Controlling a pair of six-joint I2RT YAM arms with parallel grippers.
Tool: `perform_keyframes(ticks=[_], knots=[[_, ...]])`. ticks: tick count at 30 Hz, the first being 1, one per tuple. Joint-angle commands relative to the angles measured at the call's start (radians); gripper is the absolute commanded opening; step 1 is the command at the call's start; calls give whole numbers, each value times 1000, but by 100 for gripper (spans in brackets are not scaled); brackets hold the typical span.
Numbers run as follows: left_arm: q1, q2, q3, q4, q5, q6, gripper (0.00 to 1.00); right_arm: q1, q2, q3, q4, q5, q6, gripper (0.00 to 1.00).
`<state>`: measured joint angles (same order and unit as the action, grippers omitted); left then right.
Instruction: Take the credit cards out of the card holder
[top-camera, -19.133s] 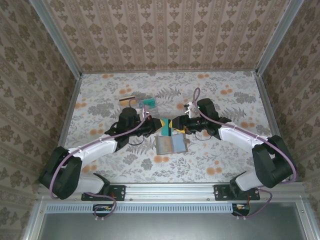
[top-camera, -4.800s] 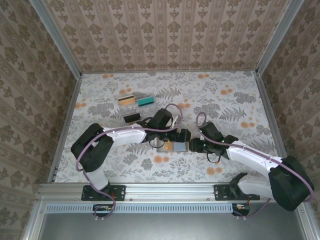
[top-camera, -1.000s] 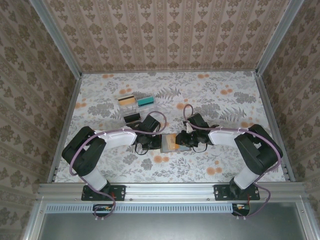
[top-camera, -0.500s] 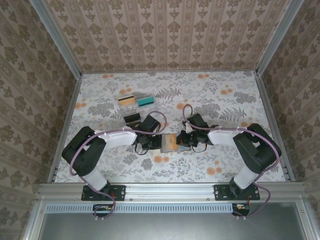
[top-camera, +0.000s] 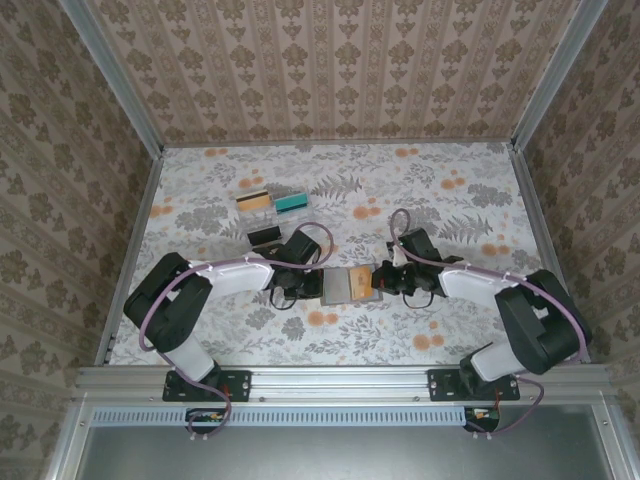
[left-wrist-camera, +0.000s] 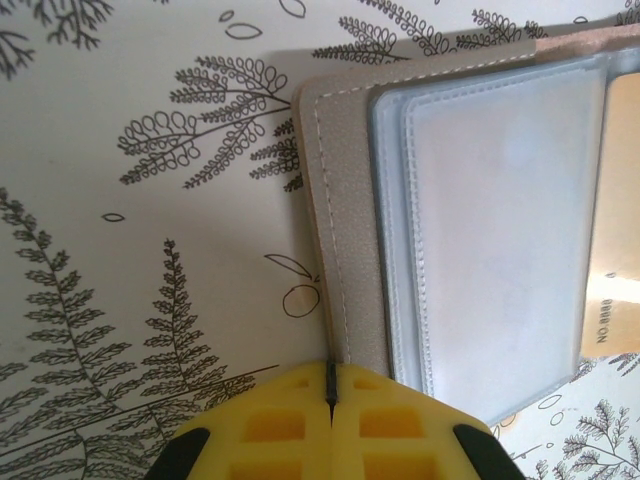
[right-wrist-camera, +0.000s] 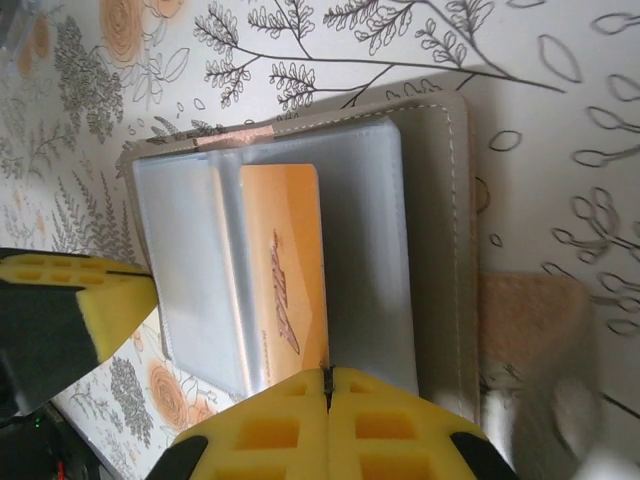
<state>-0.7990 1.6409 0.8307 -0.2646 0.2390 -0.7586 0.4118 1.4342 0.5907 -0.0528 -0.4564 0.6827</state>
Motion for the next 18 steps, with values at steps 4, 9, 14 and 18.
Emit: perform_keyframes(ticks=[4, 9, 14, 18], knots=[[14, -54, 40, -49, 2, 6, 11, -12, -154, -20, -96, 3, -38, 0], [41, -138, 61, -40, 6, -37, 45, -17, -196, -3, -91, -50, -23, 0], [85, -239, 46, 41, 51, -131, 56, -18, -214, 28, -48, -111, 18, 0], [124, -334, -35, 238, 110, -226, 55, -18, -228, 60, 3, -161, 62, 0]])
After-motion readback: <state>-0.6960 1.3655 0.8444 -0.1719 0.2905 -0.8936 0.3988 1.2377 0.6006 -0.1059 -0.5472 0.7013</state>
